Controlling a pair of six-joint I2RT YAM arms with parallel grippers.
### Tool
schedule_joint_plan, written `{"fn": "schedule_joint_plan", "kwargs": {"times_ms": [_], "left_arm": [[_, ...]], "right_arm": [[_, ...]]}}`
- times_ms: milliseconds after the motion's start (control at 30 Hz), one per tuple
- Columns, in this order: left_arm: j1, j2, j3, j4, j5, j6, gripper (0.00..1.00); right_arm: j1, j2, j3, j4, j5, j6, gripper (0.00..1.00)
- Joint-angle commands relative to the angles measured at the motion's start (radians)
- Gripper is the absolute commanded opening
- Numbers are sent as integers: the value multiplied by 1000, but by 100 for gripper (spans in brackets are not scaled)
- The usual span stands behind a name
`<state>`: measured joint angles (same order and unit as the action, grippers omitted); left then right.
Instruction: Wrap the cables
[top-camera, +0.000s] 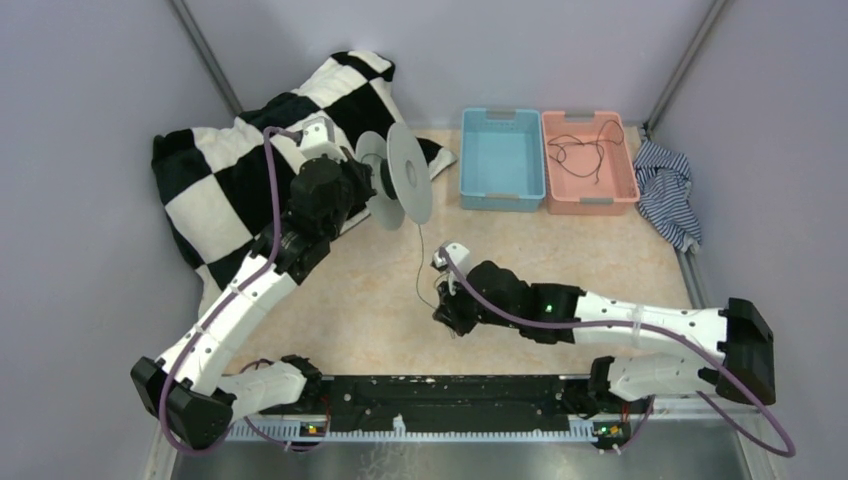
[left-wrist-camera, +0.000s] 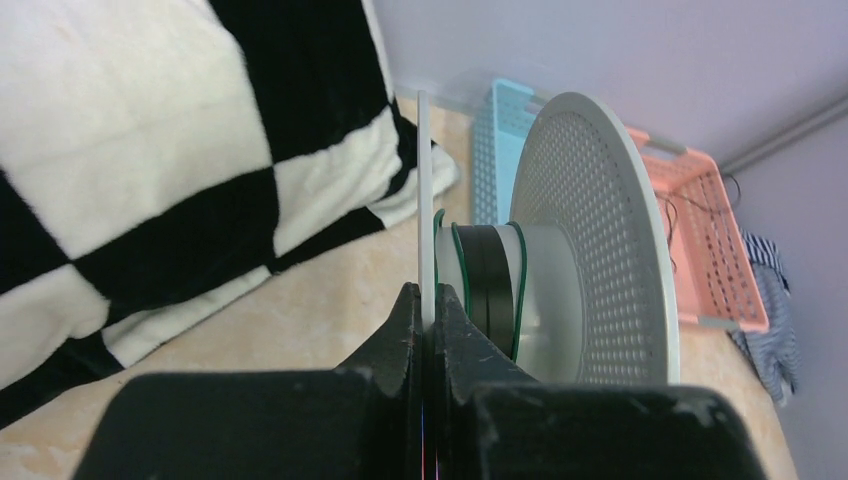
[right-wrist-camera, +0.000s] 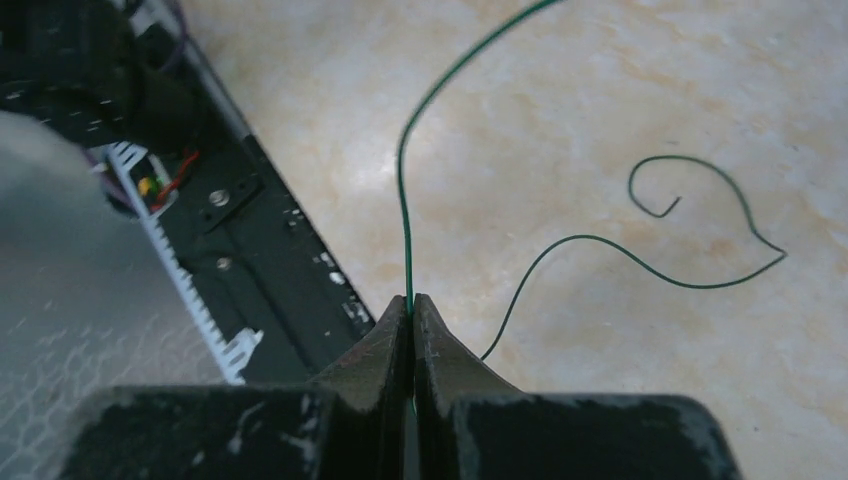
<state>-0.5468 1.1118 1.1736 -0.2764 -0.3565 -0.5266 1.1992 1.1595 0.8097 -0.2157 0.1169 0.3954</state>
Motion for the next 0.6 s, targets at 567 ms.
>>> {"fn": "schedule_joint_plan", "kwargs": {"times_ms": [567], "left_arm": [[2, 15, 9, 110, -34, 245, 0]], "right_arm": [[91, 133, 814, -469, 45, -538, 0]]}}
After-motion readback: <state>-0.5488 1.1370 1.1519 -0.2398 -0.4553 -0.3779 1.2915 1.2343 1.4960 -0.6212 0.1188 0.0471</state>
